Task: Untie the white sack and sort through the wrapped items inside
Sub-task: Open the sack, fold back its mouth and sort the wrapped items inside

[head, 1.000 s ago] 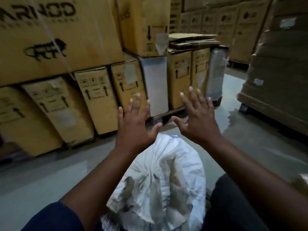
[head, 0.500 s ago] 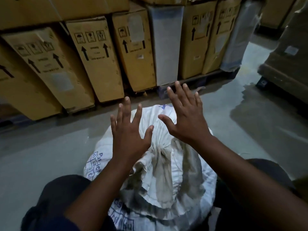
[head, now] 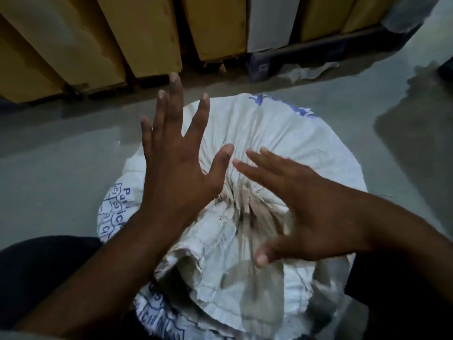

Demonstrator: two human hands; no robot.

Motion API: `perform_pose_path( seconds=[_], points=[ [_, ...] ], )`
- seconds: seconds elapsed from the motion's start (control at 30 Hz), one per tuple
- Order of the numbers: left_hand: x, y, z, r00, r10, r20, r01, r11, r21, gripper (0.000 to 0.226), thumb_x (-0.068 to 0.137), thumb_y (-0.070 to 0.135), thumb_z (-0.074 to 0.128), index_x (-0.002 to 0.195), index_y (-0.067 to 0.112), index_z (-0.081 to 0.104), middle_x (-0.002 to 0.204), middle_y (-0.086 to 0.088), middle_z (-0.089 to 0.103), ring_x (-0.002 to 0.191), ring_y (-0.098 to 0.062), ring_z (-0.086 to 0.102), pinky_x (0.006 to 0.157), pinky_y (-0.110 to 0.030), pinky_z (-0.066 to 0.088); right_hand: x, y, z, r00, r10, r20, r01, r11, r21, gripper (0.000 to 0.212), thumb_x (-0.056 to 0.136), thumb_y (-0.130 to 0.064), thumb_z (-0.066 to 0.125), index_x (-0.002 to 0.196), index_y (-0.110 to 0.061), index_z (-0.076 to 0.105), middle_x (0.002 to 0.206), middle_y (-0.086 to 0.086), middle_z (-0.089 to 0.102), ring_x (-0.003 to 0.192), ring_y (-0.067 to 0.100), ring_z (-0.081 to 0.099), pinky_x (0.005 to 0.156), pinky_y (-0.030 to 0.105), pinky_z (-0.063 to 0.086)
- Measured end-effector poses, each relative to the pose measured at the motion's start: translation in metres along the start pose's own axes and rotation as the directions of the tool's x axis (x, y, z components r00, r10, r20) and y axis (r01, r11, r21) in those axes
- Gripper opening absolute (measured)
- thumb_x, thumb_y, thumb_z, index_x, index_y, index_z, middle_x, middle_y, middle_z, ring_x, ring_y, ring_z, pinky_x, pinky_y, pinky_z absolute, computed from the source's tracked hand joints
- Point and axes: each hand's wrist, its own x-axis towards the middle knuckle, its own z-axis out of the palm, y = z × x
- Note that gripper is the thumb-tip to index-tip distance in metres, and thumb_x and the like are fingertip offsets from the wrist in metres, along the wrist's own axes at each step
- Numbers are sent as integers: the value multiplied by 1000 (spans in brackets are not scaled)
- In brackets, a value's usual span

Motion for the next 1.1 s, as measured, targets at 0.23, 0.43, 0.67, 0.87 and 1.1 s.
perform_pose_path(
  seconds=[0.23,0.43,0.67,0.87,1.1],
  points=[
    [-8,12,-2,998,2,62,6,990,-140,79,96,59,52,164,31,24,174,-7,-11,160,-25,-12,127,-57,-6,18,16,40,972,202,122,-184,972,-145,114,78,-61,75,159,-47,-3,162,0,37,141,24,45,113,39,38],
    [-23,32,-18,822,277,497,-41,900,-433,105,69,90,54,160,48,24,169,18,-25,156,-5,-23,128,-54,-6,39,36,28,943,243,-226,-239,970,45,13,86,-35,71,99,-34,74,95,-5,76,89,16,69,74,33,52],
    [-32,2,-20,500,247,830,-255,958,-131,127,65,72,82,156,60,-6,165,18,-36,153,-3,-28,126,-40,-18,37,70,8,838,480,-259,-263,771,580,6,84,-18,80,85,-11,80,83,9,77,69,5,62,70,24,47],
    [-16,-23,-2,665,215,715,-150,977,-154,89,80,34,76,152,60,30,170,14,24,155,-10,25,127,-42,24,38,70,6,820,466,-331,-247,811,530,11,85,-32,80,83,-21,79,73,-7,76,63,-3,63,69,24,49],
    [0,-22,-14,875,6,484,207,899,-386,50,89,9,66,128,40,71,131,19,67,122,6,58,103,-6,41,23,33,-3,579,281,-765,17,934,356,23,96,-38,68,96,-17,76,78,-5,73,66,5,63,66,30,53]
  ],
)
